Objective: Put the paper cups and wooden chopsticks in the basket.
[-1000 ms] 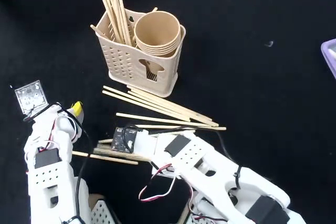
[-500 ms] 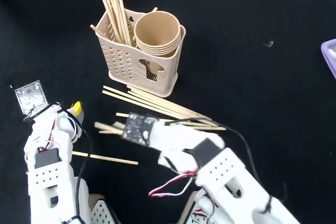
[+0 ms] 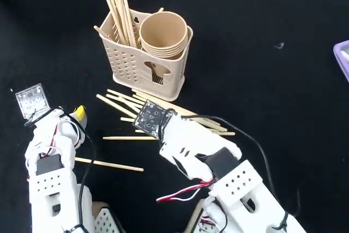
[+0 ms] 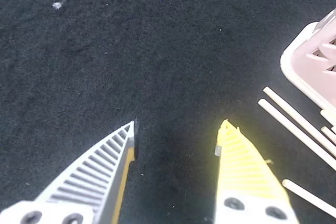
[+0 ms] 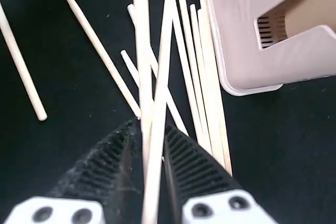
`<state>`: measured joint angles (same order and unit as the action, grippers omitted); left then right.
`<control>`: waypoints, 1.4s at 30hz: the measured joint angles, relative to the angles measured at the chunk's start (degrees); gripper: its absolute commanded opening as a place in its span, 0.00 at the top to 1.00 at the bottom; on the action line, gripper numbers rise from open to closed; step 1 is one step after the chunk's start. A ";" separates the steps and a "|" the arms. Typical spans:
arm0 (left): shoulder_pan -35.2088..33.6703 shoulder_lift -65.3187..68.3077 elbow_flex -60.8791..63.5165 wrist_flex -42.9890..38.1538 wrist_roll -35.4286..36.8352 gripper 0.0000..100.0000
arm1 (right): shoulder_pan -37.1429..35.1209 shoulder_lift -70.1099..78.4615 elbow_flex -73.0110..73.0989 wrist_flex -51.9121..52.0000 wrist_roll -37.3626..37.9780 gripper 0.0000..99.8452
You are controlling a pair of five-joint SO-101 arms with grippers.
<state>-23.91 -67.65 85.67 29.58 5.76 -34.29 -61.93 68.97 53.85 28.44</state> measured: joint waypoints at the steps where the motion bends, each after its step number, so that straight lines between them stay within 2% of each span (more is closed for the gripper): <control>1: 0.00 0.00 0.00 0.00 0.00 0.75 | 0.00 0.00 0.00 0.00 0.00 0.99; 8: 0.00 0.00 0.00 0.00 0.00 0.75 | -0.97 0.00 5.63 -2.73 -0.44 0.99; 11: 0.00 0.00 0.00 0.00 0.00 0.75 | 1.23 0.09 5.36 -2.81 -3.08 0.99; 20: 0.00 0.00 0.00 0.00 0.00 0.75 | 2.73 33.32 -9.23 0.53 -2.90 0.98; 25: 0.00 0.00 0.00 0.00 0.00 0.75 | 2.73 46.95 -16.26 0.53 -2.90 0.80; 27: 0.00 0.00 0.00 0.00 0.00 0.75 | 2.64 49.85 -17.85 0.53 -2.81 0.78; 36: 0.00 0.00 0.00 0.00 0.00 0.75 | 2.20 46.07 -19.43 1.41 -2.37 0.81; 42: 0.00 0.00 0.00 0.00 0.00 0.75 | -3.96 43.43 -17.49 -1.05 -4.13 0.78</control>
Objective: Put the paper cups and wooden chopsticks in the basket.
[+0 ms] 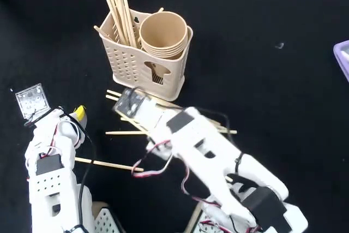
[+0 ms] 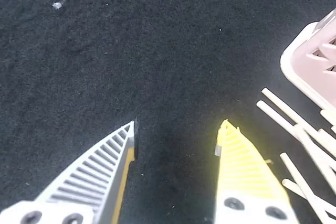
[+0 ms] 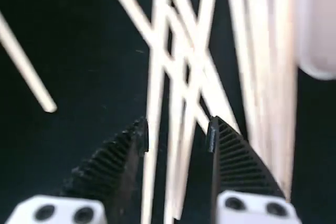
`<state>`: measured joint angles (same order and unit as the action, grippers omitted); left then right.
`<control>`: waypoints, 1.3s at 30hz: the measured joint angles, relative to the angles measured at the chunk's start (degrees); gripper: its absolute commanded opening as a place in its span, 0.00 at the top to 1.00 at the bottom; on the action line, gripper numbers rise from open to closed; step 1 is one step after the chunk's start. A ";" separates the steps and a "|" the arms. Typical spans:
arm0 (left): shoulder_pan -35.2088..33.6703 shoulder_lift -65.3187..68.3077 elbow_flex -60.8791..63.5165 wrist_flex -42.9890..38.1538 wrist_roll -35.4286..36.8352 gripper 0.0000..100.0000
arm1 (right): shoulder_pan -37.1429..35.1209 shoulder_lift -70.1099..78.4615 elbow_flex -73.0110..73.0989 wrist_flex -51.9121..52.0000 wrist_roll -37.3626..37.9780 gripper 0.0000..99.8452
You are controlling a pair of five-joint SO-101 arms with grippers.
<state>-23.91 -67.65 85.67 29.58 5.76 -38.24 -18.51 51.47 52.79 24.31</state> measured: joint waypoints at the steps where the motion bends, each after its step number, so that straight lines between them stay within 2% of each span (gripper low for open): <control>1: 0.00 0.00 0.00 0.00 0.00 0.75 | -1.14 0.79 0.44 -1.32 0.00 0.76; 9: 0.00 0.00 0.00 0.00 0.00 0.75 | -2.73 10.55 -0.70 -6.15 -0.18 0.75; 11: 0.00 0.00 0.00 0.00 0.00 0.75 | -2.73 10.90 -0.79 -7.03 -0.26 0.81; 15: 0.00 0.00 0.00 0.00 0.00 0.75 | -2.73 10.99 -0.79 -8.44 -0.26 0.98; 16: 0.00 0.00 0.00 0.00 0.00 0.75 | -2.73 10.99 -0.79 -8.53 -0.26 0.99; 26: 0.00 0.00 0.00 0.00 0.00 0.75 | -2.73 9.58 -0.09 -8.62 -0.26 0.99; 32: 0.00 0.00 0.00 0.00 0.00 0.75 | -2.73 -4.57 8.35 -8.79 -0.26 0.99; 36: 0.00 0.00 0.00 0.00 0.00 0.75 | -7.03 -13.71 13.98 -9.05 0.97 0.99; 39: 0.00 0.00 0.00 0.00 0.00 0.75 | -12.57 -15.47 16.97 -9.05 6.33 0.99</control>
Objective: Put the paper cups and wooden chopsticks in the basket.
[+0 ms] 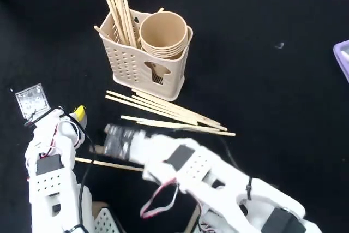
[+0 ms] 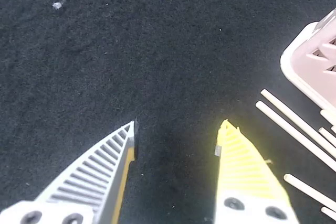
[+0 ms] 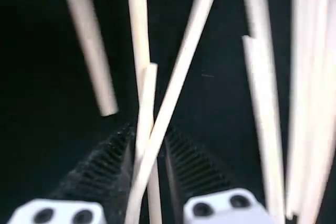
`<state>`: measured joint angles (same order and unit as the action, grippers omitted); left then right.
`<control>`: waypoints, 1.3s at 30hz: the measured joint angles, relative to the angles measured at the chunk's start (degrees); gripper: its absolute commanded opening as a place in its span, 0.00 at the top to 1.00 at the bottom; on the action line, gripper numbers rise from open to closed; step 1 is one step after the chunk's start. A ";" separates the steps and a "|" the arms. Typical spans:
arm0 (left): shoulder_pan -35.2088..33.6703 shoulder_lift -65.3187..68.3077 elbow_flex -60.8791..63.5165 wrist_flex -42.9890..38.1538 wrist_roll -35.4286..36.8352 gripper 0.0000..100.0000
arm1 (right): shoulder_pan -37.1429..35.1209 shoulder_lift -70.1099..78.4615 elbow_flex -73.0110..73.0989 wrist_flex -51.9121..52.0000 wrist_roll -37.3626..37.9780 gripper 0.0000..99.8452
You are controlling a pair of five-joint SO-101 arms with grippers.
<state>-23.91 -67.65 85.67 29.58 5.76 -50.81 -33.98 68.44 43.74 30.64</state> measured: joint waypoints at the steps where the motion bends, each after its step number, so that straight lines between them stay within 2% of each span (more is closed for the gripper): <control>1: 0.00 0.00 0.00 0.00 0.00 0.75 | -0.70 -0.09 0.44 0.00 1.76 0.99; 5: 0.00 0.00 0.00 0.00 0.00 0.75 | -1.67 0.44 0.62 -0.09 7.38 0.99; 9: 0.00 0.00 0.00 0.00 0.00 0.75 | -1.67 2.99 0.62 -1.93 8.35 0.98; 15: 0.00 0.00 0.00 0.00 0.00 0.75 | 3.34 7.47 -1.58 -3.43 0.70 0.80; 21: 0.00 0.00 0.00 0.00 0.00 0.75 | 4.22 10.20 -2.55 -3.43 -1.49 0.89; 25: 0.00 0.00 0.00 0.00 0.00 0.75 | 4.13 10.20 -3.16 -3.43 -1.49 0.99; 39: 0.00 0.00 0.00 0.00 0.00 0.75 | 6.77 7.74 -4.22 -4.31 -1.93 0.99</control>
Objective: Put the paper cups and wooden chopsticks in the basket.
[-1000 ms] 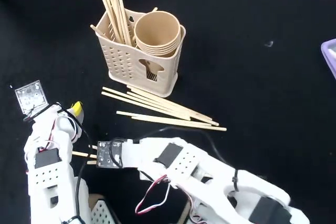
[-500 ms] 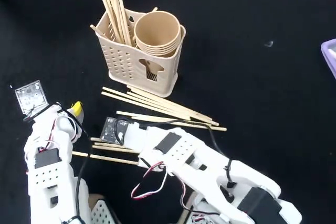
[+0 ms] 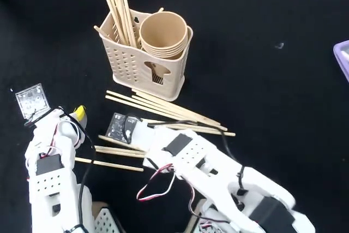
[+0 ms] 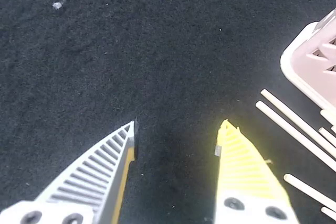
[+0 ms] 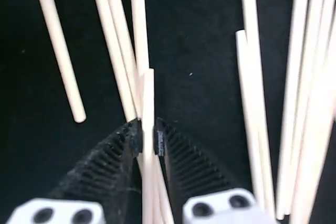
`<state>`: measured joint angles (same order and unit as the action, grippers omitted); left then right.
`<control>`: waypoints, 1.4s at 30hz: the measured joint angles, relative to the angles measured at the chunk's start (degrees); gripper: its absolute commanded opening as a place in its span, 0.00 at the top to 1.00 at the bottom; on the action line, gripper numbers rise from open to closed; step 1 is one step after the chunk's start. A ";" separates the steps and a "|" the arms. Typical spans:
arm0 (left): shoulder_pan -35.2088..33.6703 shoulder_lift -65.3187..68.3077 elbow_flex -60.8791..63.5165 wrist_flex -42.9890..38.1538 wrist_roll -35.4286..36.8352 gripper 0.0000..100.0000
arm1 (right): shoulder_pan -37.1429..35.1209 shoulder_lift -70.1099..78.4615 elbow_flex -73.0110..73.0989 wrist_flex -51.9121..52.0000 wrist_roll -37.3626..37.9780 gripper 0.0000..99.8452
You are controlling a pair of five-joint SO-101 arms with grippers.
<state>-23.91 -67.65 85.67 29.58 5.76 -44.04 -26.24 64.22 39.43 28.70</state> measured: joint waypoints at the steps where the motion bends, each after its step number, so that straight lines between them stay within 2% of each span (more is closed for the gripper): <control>1: 0.00 0.00 0.00 0.00 0.00 0.75 | 0.00 -1.23 0.00 0.00 -0.18 0.99; 6: 0.00 0.00 0.00 0.00 0.00 0.75 | 0.26 -10.02 0.09 0.97 -0.18 0.99; 10: 0.00 0.00 0.00 0.00 0.00 0.75 | 1.41 -16.79 -0.88 6.33 -0.18 0.99; 18: 0.00 0.00 0.00 0.00 0.00 0.75 | 5.89 -22.07 -21.36 17.49 -0.62 0.99; 21: 0.00 0.00 0.00 0.00 0.00 0.75 | 6.24 -22.07 -28.75 16.97 -5.54 0.99; 25: 0.00 0.00 0.00 0.00 0.00 0.75 | 6.59 -22.07 -33.49 9.76 -14.68 0.99; 29: 0.00 0.00 0.00 0.00 0.00 0.75 | 6.68 -22.07 -33.85 -3.52 -22.15 0.99; 35: 0.00 0.00 0.00 0.00 0.00 0.75 | 6.68 -17.41 -37.01 -19.16 -23.65 0.99; 42: 0.00 0.00 0.00 0.00 0.00 0.75 | 6.77 -8.53 -48.26 -25.76 -23.74 0.99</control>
<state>-23.91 -67.65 85.67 29.58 5.76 -37.27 -34.77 15.96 13.67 4.97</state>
